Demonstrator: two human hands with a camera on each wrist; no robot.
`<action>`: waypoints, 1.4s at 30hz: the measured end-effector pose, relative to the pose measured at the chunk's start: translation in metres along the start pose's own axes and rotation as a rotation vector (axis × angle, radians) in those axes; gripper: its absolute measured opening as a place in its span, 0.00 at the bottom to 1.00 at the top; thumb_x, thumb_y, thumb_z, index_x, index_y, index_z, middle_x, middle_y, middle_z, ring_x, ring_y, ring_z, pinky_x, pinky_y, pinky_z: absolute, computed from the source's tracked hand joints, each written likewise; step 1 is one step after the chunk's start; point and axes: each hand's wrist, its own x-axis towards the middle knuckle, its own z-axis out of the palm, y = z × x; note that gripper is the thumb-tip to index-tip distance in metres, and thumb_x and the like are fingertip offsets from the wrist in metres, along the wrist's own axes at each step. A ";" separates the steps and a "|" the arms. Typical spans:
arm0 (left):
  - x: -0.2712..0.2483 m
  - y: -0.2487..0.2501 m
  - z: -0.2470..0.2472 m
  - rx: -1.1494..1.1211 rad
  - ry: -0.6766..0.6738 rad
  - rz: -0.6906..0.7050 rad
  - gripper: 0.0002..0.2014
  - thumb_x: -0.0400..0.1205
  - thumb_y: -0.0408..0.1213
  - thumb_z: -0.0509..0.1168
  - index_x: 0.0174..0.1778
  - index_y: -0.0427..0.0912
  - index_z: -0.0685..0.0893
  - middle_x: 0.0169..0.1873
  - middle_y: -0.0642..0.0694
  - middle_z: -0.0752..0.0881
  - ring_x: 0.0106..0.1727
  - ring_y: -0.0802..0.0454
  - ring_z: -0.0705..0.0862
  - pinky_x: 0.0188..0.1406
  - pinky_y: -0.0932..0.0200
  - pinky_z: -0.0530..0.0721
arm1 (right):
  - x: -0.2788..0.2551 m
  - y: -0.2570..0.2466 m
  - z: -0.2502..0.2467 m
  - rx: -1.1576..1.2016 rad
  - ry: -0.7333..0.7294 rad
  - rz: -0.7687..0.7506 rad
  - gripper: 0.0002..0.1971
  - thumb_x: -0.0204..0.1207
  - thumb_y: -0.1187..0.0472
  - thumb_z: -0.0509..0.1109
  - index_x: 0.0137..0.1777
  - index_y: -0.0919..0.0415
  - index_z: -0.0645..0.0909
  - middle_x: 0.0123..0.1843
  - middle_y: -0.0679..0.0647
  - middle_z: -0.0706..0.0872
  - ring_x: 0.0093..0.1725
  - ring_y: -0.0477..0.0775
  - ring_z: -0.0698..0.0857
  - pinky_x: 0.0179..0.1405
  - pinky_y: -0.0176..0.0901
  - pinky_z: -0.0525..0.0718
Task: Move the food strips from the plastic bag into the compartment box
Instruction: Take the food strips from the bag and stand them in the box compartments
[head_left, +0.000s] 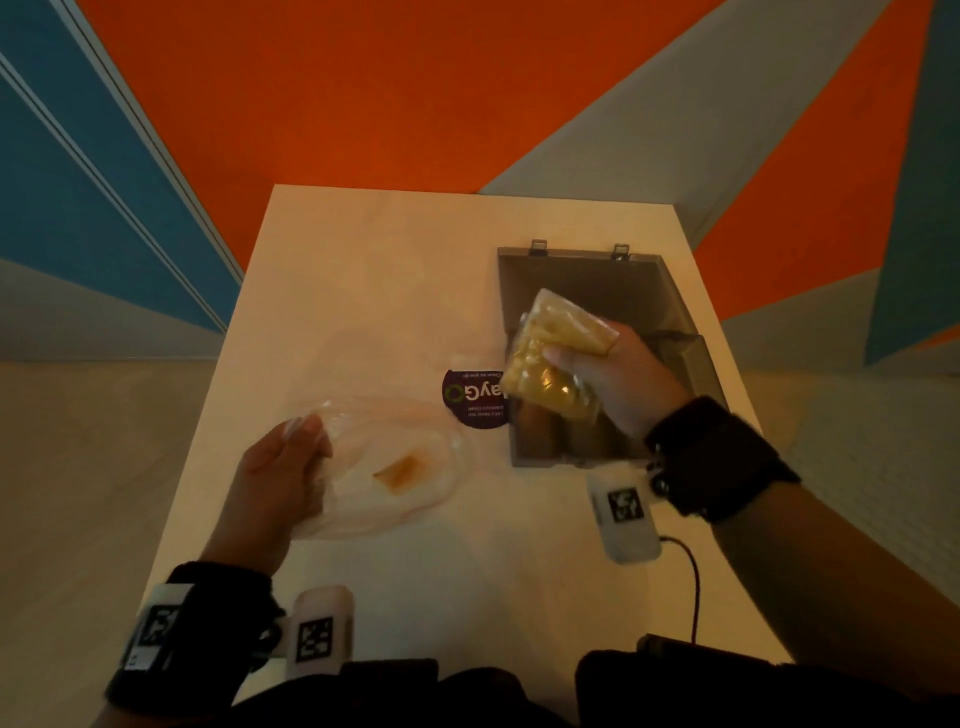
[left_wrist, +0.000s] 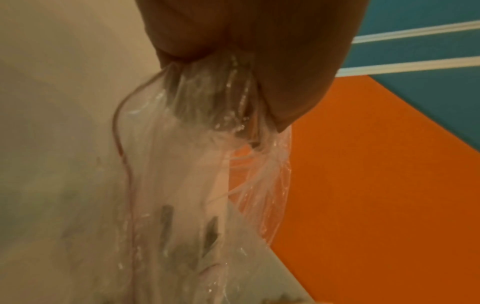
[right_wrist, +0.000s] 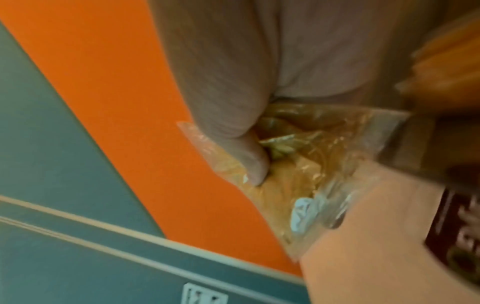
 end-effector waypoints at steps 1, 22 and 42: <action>0.000 0.001 -0.006 -0.030 0.014 -0.002 0.18 0.85 0.43 0.58 0.28 0.46 0.76 0.19 0.51 0.64 0.15 0.58 0.60 0.18 0.67 0.55 | 0.013 0.007 -0.008 -0.015 0.074 0.066 0.22 0.78 0.63 0.68 0.72 0.58 0.74 0.61 0.52 0.84 0.58 0.49 0.84 0.48 0.37 0.84; 0.003 0.002 -0.012 -0.046 0.043 -0.041 0.17 0.86 0.43 0.56 0.31 0.42 0.73 0.16 0.52 0.63 0.15 0.56 0.59 0.16 0.67 0.57 | 0.101 0.054 -0.009 -0.771 0.150 0.221 0.16 0.82 0.58 0.63 0.64 0.66 0.77 0.62 0.64 0.83 0.62 0.64 0.82 0.65 0.53 0.78; -0.002 0.001 -0.004 -0.064 0.013 -0.073 0.17 0.86 0.44 0.56 0.31 0.42 0.73 0.16 0.53 0.63 0.15 0.57 0.58 0.17 0.65 0.55 | 0.084 0.099 -0.036 -0.415 0.215 0.189 0.21 0.78 0.60 0.69 0.71 0.55 0.73 0.67 0.55 0.81 0.66 0.57 0.80 0.67 0.54 0.80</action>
